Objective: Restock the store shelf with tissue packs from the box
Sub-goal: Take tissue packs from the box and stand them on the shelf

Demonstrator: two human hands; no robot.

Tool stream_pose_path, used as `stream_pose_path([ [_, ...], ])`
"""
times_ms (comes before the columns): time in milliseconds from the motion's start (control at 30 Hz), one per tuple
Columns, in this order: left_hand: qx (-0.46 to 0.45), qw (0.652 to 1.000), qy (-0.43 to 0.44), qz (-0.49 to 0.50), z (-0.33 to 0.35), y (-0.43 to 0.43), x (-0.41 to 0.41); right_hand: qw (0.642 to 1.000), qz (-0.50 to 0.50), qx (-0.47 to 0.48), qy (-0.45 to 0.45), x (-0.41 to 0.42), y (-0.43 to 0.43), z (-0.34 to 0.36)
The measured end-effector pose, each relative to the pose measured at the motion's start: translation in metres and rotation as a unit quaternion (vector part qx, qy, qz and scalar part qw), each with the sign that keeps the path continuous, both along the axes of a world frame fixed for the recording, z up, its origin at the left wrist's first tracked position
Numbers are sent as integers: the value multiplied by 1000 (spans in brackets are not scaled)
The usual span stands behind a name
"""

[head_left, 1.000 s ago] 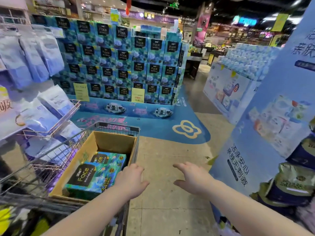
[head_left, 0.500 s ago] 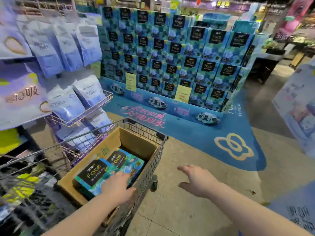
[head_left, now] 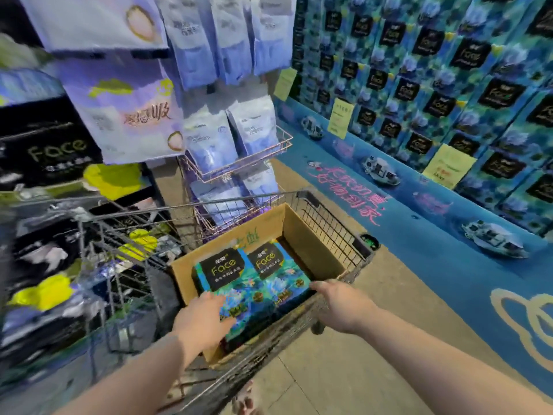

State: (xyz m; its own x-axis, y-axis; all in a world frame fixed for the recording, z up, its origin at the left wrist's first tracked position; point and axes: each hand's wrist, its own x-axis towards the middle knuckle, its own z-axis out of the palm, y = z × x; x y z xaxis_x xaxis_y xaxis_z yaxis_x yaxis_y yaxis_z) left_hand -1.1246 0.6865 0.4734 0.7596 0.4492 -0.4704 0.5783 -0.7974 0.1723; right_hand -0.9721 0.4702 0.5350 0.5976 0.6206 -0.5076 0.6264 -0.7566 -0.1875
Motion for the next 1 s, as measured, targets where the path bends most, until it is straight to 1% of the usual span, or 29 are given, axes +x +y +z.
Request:
stream_pose_path([
  [133, -18, 998, 1, 54, -18, 30, 15, 998, 50, -34, 8, 35, 46, -16],
  [233, -55, 994, -7, 93, -28, 53, 25, 996, 74, -46, 13, 61, 85, -30],
  [367, -86, 982, -1, 167, -43, 78, 34, 993, 83, -48, 65, 83, 126, -61],
  [533, -130, 963, 20, 236, -66, 85, 44, 986, 104, -73, 108, 99, 158, -97],
  [667, -157, 946, 38, 281, -91, 89, 55, 981, 89, -82, 155, 117, 182, -137],
  [800, -192, 918, 32, 347, -126, 90, 66, 976, 64, -89, 189, 123, 200, -176],
  [900, -212, 890, 33, 402, -152, 91, 70, 973, 42, -69, 214, 123, 209, -204],
  [1000, -226, 865, 32, 447, -181, 93, 71, 968, -7, -39, 250, 122, 214, -232],
])
